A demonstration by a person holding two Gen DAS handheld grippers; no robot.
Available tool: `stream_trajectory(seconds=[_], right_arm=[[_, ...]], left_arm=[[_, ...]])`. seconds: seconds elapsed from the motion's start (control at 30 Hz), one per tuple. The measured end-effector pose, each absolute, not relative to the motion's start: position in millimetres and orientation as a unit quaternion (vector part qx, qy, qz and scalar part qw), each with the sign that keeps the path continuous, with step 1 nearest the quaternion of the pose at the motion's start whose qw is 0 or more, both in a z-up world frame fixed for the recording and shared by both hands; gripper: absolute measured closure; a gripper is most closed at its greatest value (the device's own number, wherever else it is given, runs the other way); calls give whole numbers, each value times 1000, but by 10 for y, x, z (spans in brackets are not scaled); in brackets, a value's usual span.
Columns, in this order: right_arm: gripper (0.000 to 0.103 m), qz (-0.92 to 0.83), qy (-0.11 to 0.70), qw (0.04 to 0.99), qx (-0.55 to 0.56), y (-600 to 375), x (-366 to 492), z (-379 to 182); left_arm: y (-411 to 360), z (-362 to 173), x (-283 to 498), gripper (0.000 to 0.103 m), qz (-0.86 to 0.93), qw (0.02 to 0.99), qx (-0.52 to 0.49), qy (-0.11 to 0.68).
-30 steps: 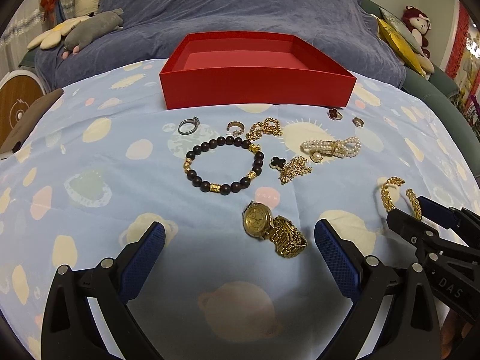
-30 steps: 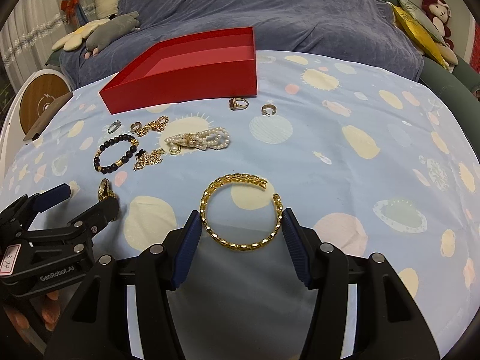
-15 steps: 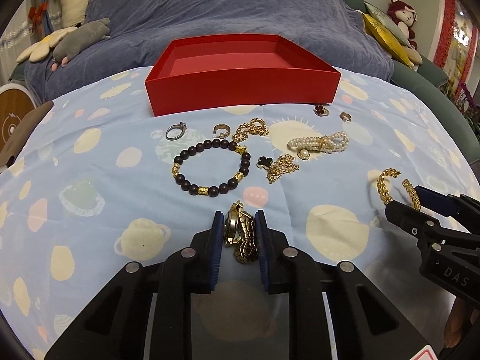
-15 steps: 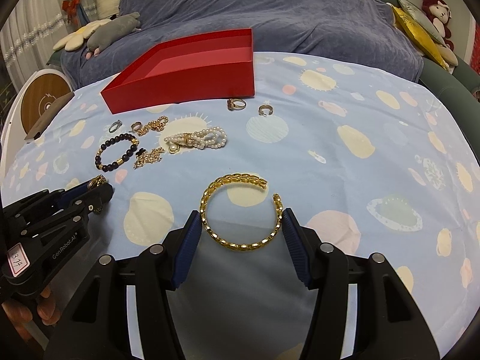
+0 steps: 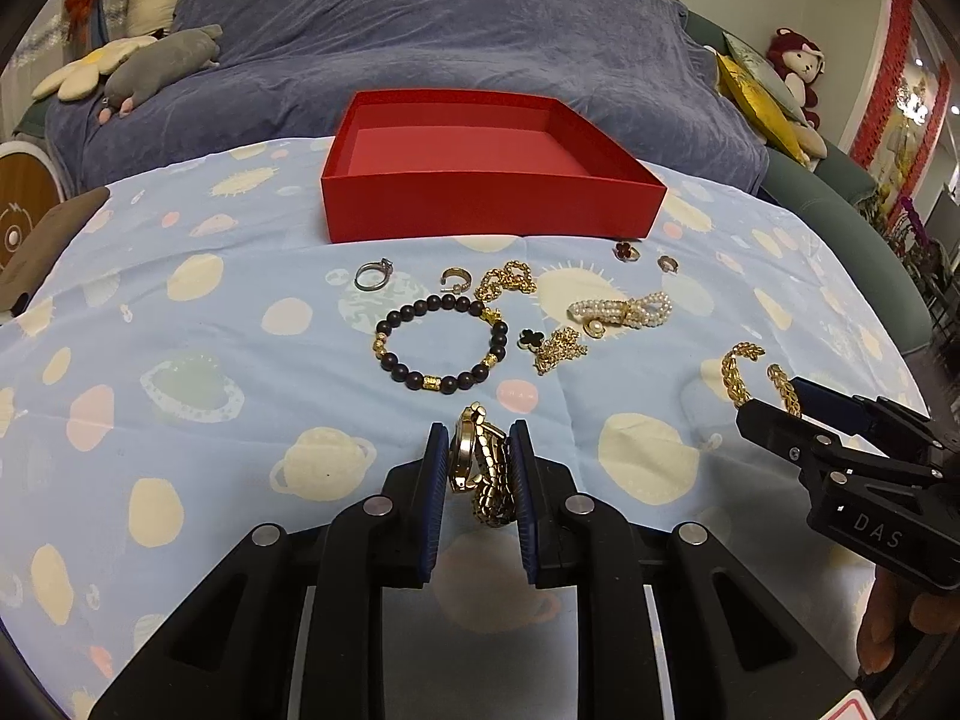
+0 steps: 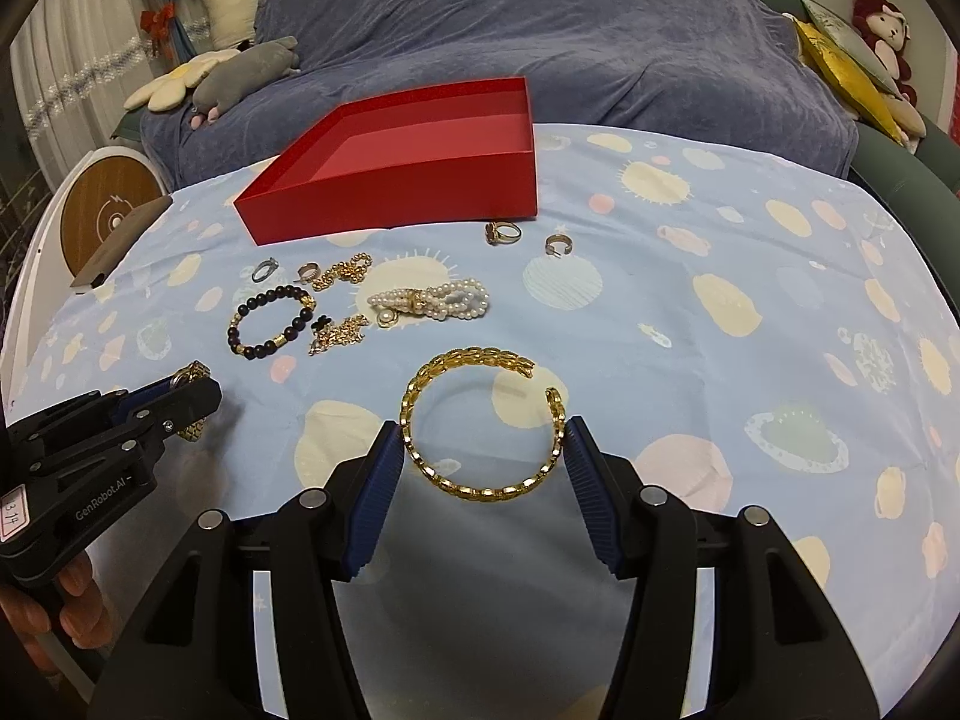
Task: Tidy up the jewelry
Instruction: 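Carry the cuff and watch into the red box and open both tools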
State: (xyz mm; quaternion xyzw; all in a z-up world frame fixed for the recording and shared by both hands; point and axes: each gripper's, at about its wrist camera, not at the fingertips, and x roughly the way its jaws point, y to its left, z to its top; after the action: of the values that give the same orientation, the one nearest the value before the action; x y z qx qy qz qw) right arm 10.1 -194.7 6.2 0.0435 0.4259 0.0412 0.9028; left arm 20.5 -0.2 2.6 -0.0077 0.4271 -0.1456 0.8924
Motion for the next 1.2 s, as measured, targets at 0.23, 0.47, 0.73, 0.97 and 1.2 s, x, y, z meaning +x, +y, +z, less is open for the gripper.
stream_trajectory(seconds=[0.23, 0.47, 0.73, 0.97, 1.2], right_arm=[[49, 64, 411, 909, 34, -1908, 389, 467], [49, 73, 382, 921, 20, -1868, 1324, 902], [49, 64, 414, 906, 60, -1901, 2537, 720], [49, 57, 447, 891, 64, -1826, 3257, 474], [45, 41, 464, 884, 48, -1818, 3477, 291]], left_arm=[[75, 434, 380, 86, -146, 902, -7, 406], [84, 915, 1155, 86, -139, 918, 13, 370], [-108, 938, 2271, 85, -126, 919, 24, 373], [-311, 682, 3014, 85, -112, 909, 40, 400], [-321, 450, 3378, 81, -87, 899, 32, 428]])
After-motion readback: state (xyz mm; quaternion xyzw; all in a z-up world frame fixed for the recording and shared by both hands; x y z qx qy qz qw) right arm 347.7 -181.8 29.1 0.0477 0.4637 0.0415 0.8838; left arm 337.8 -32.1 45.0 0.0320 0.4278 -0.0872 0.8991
